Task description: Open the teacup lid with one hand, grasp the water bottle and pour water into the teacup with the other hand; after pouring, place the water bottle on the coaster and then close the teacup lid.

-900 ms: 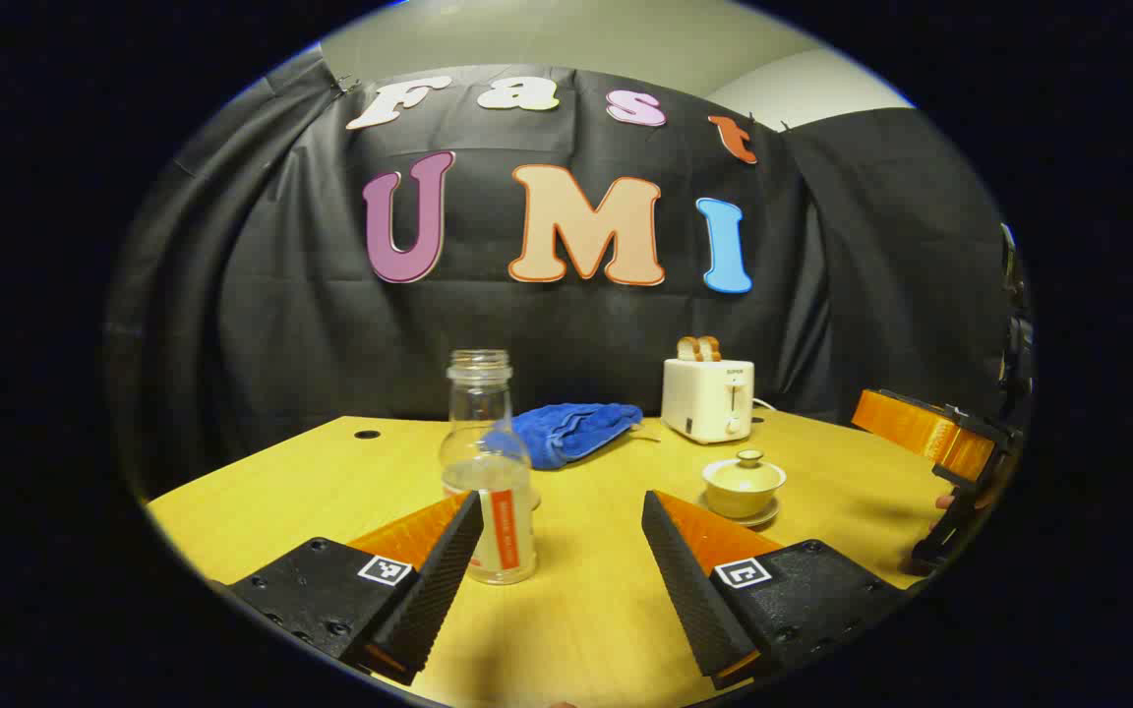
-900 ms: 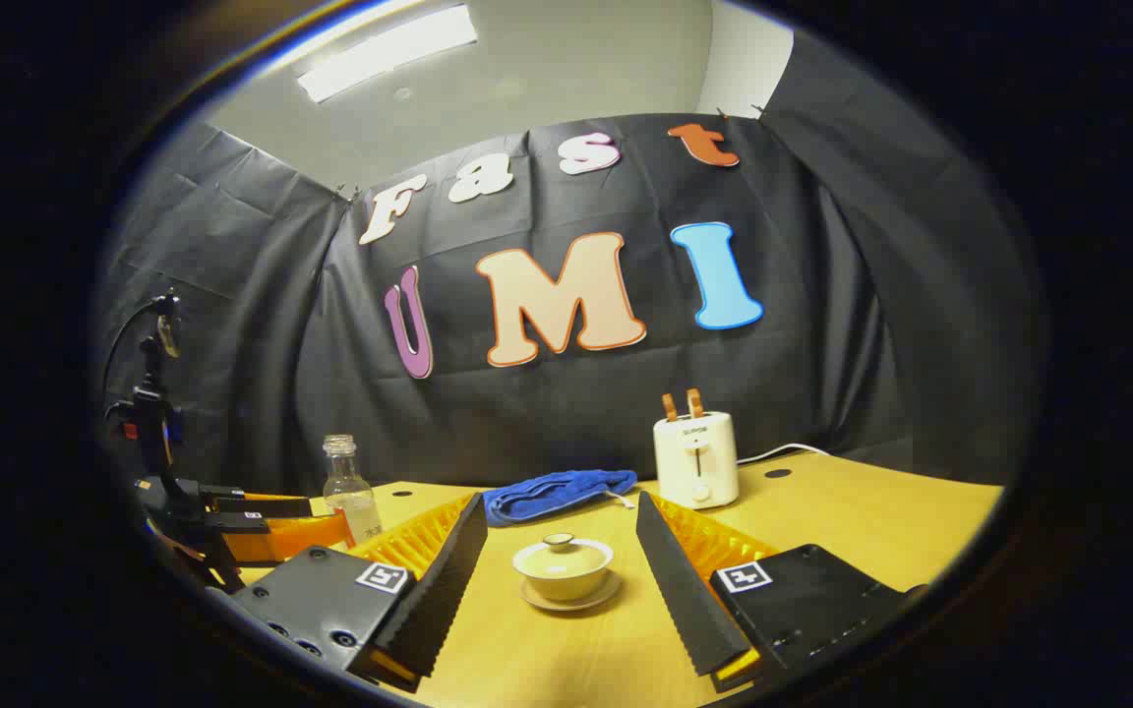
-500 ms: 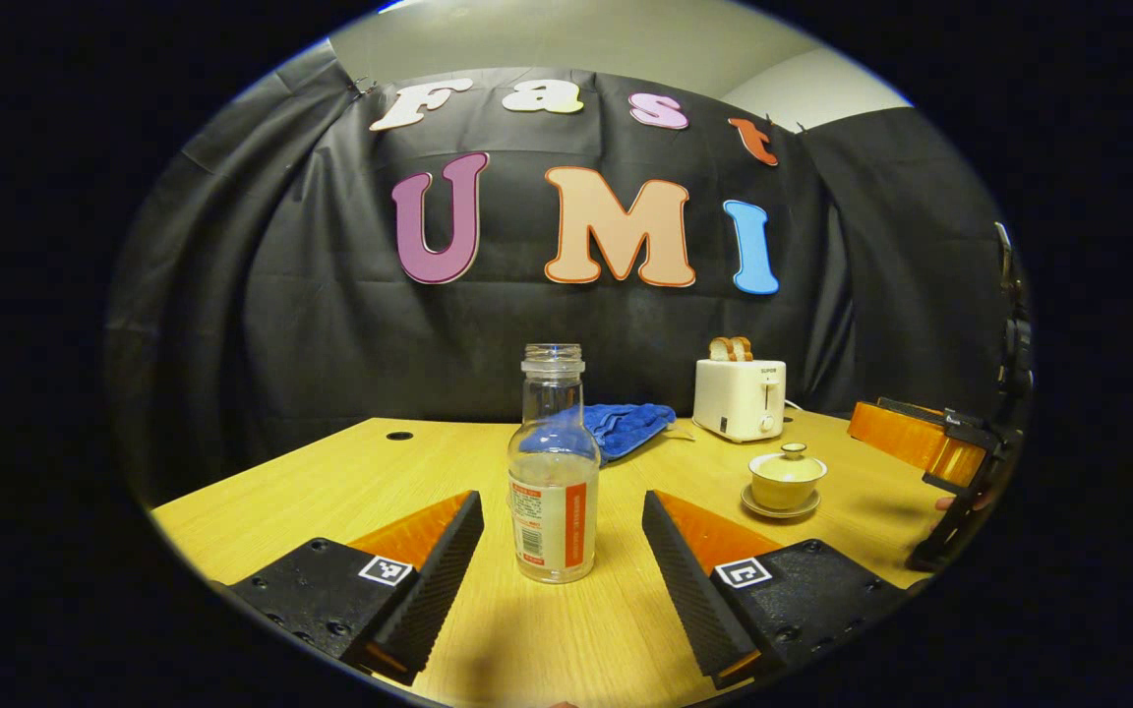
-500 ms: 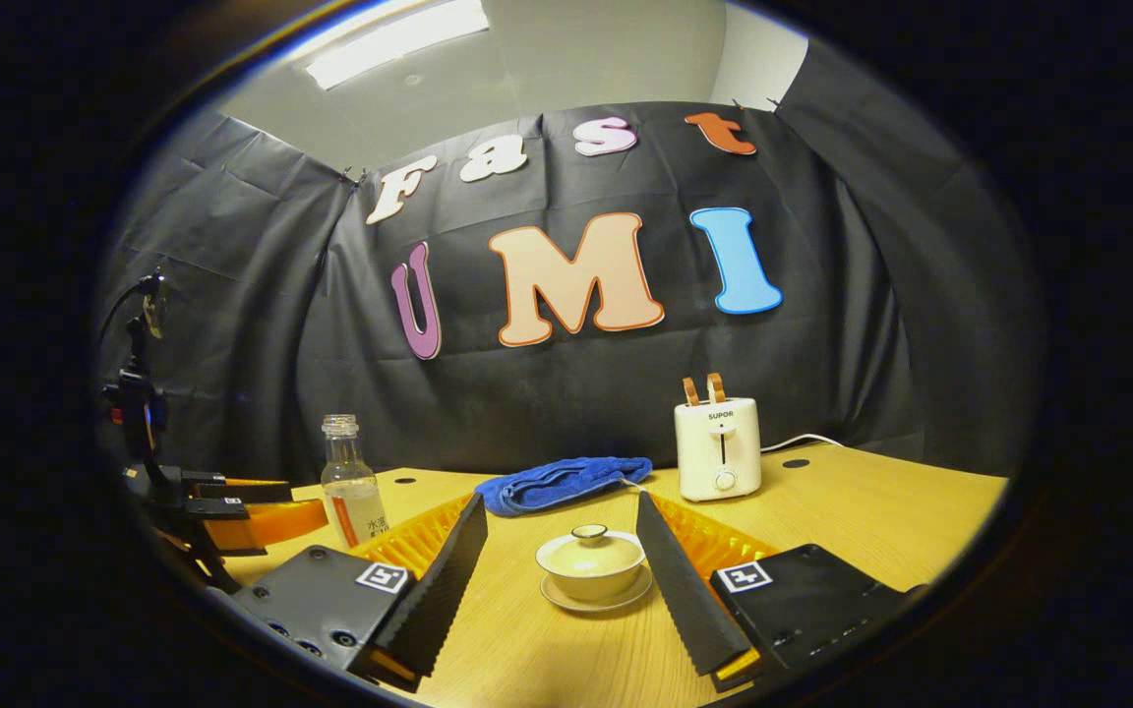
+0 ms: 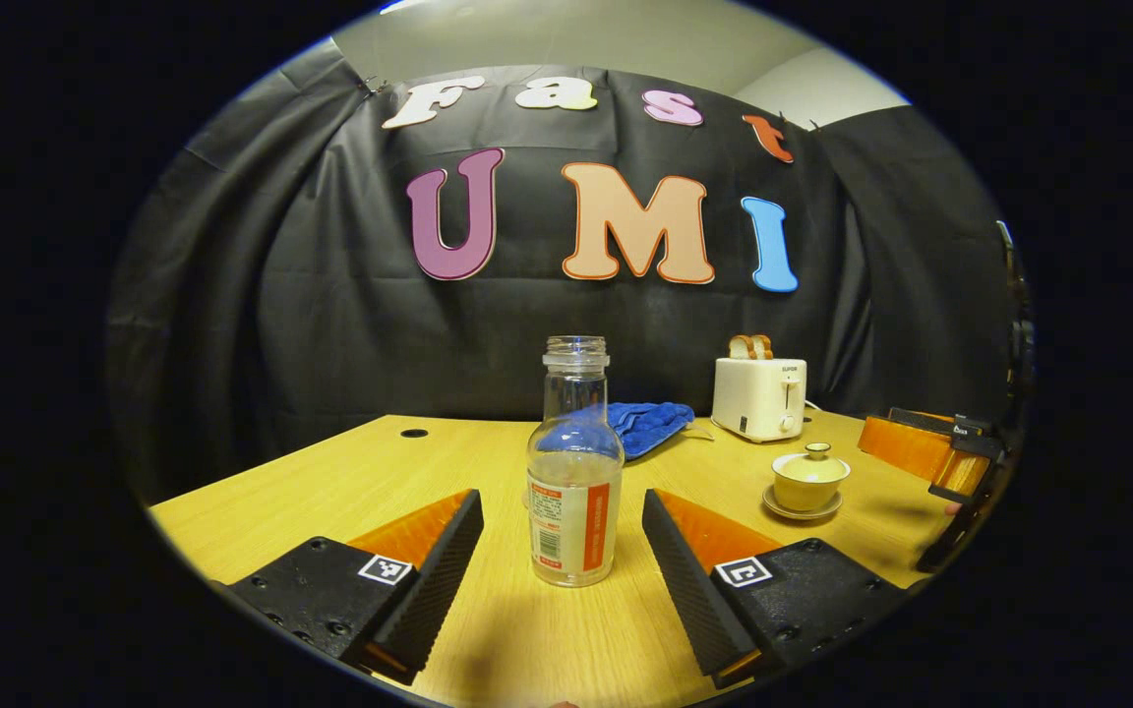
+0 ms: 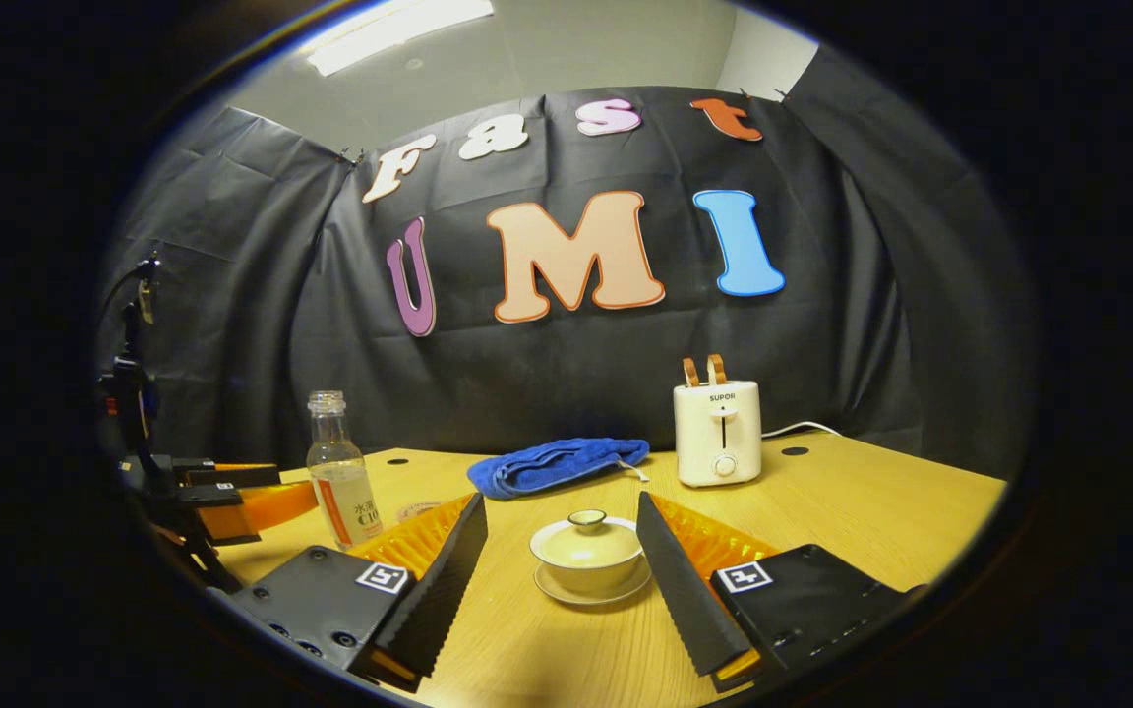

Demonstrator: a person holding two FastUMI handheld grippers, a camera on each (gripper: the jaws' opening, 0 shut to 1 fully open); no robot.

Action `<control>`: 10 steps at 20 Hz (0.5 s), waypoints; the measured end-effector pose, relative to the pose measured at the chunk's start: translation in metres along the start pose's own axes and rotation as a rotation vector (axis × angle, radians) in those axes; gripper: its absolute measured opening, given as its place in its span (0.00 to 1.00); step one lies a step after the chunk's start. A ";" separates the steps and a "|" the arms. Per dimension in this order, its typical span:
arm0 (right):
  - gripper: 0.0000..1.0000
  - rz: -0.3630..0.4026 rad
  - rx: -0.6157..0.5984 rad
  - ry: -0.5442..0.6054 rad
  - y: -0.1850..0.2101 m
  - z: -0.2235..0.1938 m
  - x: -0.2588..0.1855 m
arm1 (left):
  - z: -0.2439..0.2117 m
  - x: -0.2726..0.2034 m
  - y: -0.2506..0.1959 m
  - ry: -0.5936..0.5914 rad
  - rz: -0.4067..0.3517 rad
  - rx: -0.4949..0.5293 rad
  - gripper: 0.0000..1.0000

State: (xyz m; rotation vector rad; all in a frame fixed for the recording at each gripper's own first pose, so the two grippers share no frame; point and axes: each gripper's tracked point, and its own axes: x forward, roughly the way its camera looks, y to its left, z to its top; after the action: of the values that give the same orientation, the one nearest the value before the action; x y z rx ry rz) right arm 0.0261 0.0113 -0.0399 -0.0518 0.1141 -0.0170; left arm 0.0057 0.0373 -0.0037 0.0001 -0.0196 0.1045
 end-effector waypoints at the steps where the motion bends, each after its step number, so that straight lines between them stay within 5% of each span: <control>1: 0.97 -0.001 -0.003 0.014 0.000 -0.003 0.003 | 0.002 0.000 0.001 -0.009 0.005 0.008 0.95; 10: 1.00 -0.014 -0.066 0.039 0.001 -0.011 0.033 | 0.003 0.001 0.006 -0.009 0.007 0.015 0.95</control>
State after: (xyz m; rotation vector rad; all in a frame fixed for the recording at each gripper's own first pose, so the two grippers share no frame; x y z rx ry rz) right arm 0.0574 0.0112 -0.0544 -0.1184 0.1529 -0.0282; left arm 0.0061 0.0432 -0.0005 0.0157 -0.0279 0.1121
